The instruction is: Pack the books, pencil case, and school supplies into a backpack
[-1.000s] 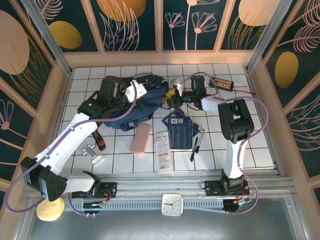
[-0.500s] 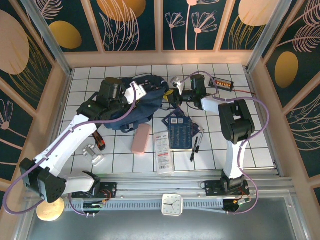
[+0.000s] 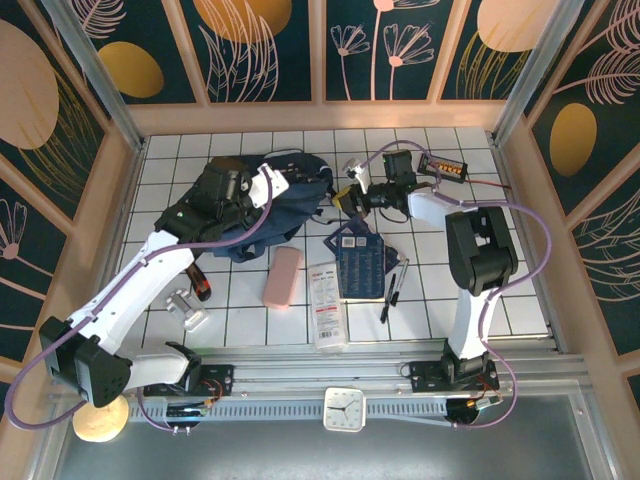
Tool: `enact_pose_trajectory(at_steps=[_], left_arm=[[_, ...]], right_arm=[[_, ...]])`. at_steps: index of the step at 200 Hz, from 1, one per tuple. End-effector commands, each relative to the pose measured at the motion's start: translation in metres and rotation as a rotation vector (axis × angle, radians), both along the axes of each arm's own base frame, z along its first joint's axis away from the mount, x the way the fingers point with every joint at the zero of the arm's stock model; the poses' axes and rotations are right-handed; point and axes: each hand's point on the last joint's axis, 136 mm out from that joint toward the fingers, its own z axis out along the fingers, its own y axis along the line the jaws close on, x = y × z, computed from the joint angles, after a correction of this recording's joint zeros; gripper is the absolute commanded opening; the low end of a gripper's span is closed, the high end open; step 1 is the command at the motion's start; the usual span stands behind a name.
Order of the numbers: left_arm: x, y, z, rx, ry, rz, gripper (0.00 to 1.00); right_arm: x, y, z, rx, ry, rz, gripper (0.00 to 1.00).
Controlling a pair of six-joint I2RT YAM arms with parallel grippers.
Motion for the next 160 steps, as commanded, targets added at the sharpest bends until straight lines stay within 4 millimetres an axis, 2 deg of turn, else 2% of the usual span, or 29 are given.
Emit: enact_pose_trajectory(at_steps=[1, 24, 45, 63, 69, 78, 102, 125, 160], left_arm=[[0.016, 0.010, 0.023, -0.002, -0.113, 0.077, 0.00], [0.013, -0.009, 0.021, -0.048, -0.092, 0.012, 0.00], [0.014, -0.009, 0.029, -0.076, -0.136, 0.019, 0.00], [0.009, -0.008, 0.034, -0.066, -0.160, -0.001, 0.00], [0.007, -0.007, 0.036, -0.062, -0.162, -0.008, 0.00], [0.003, -0.007, 0.038, -0.058, -0.161, -0.019, 0.00], [-0.005, -0.007, 0.044, -0.061, -0.150, -0.044, 0.00], [-0.009, -0.008, 0.045, -0.071, -0.144, -0.062, 0.00], [-0.012, -0.007, 0.053, -0.079, -0.156, -0.065, 0.00]], right_arm=[[-0.024, -0.009, 0.007, -0.046, 0.036, 0.033, 0.00], [-0.028, -0.003, 0.013, -0.028, 0.046, 0.032, 0.00], [-0.026, 0.004, 0.013, -0.010, 0.048, 0.032, 0.00], [-0.022, 0.007, 0.009, 0.027, 0.025, 0.031, 0.44], [-0.018, 0.007, 0.007, 0.035, 0.007, 0.029, 0.53], [-0.013, 0.010, 0.008, 0.049, -0.018, 0.037, 0.60], [0.004, 0.021, 0.014, 0.096, -0.047, 0.062, 0.61], [0.007, 0.034, 0.014, 0.135, -0.040, 0.107, 0.61], [0.011, 0.042, 0.005, 0.143, -0.003, 0.125, 0.60]])
